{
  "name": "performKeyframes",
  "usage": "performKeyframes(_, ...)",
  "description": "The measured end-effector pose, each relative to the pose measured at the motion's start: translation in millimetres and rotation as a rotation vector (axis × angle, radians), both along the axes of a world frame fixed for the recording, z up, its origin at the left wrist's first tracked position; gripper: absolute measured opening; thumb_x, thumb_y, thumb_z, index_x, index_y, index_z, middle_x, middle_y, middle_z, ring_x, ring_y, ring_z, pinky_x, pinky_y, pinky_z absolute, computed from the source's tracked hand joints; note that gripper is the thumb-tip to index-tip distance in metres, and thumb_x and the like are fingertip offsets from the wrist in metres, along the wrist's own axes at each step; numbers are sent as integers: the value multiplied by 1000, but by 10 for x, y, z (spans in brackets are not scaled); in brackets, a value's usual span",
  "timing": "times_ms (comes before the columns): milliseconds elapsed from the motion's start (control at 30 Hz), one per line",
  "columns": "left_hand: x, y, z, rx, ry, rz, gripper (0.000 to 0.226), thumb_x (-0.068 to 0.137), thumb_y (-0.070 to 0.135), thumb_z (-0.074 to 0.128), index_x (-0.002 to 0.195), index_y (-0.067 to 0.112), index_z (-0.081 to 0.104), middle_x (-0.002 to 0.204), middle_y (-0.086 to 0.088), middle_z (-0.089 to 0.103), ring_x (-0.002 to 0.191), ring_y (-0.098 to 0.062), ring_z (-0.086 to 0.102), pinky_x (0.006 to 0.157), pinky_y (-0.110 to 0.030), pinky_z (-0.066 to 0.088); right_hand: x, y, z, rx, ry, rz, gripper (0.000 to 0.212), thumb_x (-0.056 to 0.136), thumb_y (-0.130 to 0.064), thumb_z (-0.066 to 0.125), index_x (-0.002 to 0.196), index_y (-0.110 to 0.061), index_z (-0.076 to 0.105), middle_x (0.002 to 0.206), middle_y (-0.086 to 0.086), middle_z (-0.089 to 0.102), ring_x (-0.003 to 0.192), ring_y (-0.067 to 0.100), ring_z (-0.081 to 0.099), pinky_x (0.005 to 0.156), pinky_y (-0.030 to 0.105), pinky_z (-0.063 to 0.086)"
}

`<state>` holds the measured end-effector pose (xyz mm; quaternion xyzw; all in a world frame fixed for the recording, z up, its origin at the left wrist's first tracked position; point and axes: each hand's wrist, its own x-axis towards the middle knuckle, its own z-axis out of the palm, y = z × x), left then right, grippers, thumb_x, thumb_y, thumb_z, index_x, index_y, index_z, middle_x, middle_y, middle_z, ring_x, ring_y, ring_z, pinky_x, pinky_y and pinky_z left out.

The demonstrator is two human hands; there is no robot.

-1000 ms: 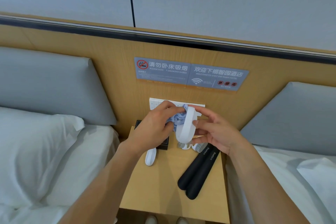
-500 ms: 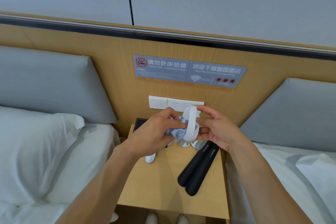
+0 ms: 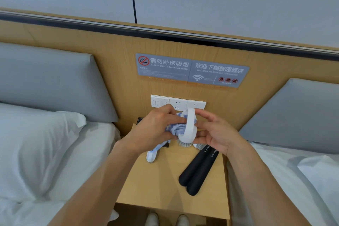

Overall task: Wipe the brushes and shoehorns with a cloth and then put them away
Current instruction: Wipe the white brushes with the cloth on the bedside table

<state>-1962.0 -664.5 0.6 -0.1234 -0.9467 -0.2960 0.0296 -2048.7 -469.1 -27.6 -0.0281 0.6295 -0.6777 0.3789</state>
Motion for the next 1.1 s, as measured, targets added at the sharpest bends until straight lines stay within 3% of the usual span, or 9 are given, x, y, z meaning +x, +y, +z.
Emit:
performKeyframes(133,99,91,59,22,-19,-12,47,77,19,81,122,25,69,101,1,52,88,-12,49,72,-16,40,-19,57,5,-4,6,-12,37,97,-3,57,128,-24,62,111,20,74,100,46,70,83,52,59)
performKeyframes(367,200,143,135,45,-118,-3,42,86,32,74,126,22,66,107,3,51,94,-10,49,81,-23,44,-13,97,60,5,27,29,38,100,-1,53,127,-26,62,105,20,75,84,34,76,64,39,64)
performKeyframes(500,232,237,60,91,-72,143,33,88,30,72,118,20,69,102,2,52,90,-13,52,74,-15,40,-11,39,63,-12,10,-21,35,100,-1,53,125,-24,62,99,17,77,80,32,76,58,36,61)
performKeyframes(600,257,393,-40,206,-3,370,34,85,25,75,118,21,70,98,3,52,84,-9,51,69,-5,36,-8,-45,41,-17,-1,-107,34,100,0,53,117,-27,62,93,14,78,76,31,76,63,42,63)
performKeyframes(733,230,536,-110,249,73,529,38,84,23,76,120,16,69,94,5,50,74,-3,47,69,3,34,28,-168,24,-18,-8,-222,34,100,-1,53,121,-28,59,101,18,75,76,32,76,61,42,62)
performKeyframes(900,196,549,-152,232,67,603,50,84,30,75,132,25,61,98,5,49,84,-7,48,63,-3,33,149,-300,1,-75,-42,-341,34,101,-1,51,123,-27,58,105,20,73,74,32,76,52,33,58)
performKeyframes(1033,123,324,-158,264,91,612,37,82,32,77,116,20,70,83,10,47,71,-1,49,65,1,36,233,-305,19,-122,-10,-333,31,99,-3,58,119,-26,58,110,20,72,87,34,76,61,34,60)
performKeyframes(1100,98,189,-152,274,101,545,32,84,29,76,114,20,71,85,13,54,77,4,53,69,1,37,231,-266,65,-124,17,-299,33,96,0,61,118,-24,57,115,21,69,93,33,75,67,37,62)
